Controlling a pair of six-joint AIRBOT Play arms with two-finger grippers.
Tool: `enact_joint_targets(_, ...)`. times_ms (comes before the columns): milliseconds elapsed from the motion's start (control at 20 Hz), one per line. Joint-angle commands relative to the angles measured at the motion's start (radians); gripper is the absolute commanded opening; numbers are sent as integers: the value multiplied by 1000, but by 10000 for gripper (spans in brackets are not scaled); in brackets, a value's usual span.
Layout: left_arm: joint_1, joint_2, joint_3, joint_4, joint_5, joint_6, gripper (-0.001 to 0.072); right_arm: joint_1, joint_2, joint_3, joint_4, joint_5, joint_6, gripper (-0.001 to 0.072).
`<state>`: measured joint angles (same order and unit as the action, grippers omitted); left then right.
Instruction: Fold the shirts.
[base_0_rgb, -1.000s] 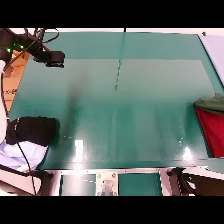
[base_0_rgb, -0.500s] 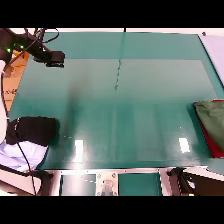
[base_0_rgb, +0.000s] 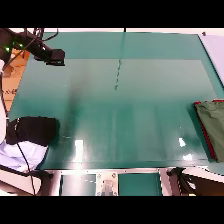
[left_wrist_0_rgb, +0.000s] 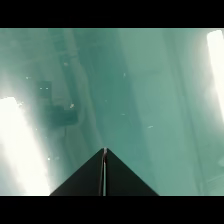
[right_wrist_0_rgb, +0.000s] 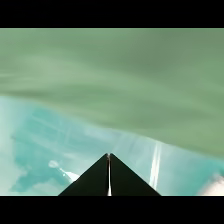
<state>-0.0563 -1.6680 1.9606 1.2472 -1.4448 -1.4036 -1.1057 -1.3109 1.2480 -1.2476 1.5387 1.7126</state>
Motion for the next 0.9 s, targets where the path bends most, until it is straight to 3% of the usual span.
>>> enact_joint_targets(0,0,18,11,-10,-72,-38,24,232,3,37,98,-90,-66,17)
enact_joint_targets(200,0,130,-161,-11,-103,-71,24,572,32,-31,53,-169,-133,16)
enact_joint_targets(500,-62,480,-759,21,42,-122,25,1035,170,-282,-50,-327,-143,16)
enact_joint_targets(650,-113,592,-960,21,91,-144,24,1186,195,-335,-51,-362,-119,16)
enact_joint_targets(850,-139,621,-1064,20,141,-160,26,1272,195,-341,-46,-414,-108,17)
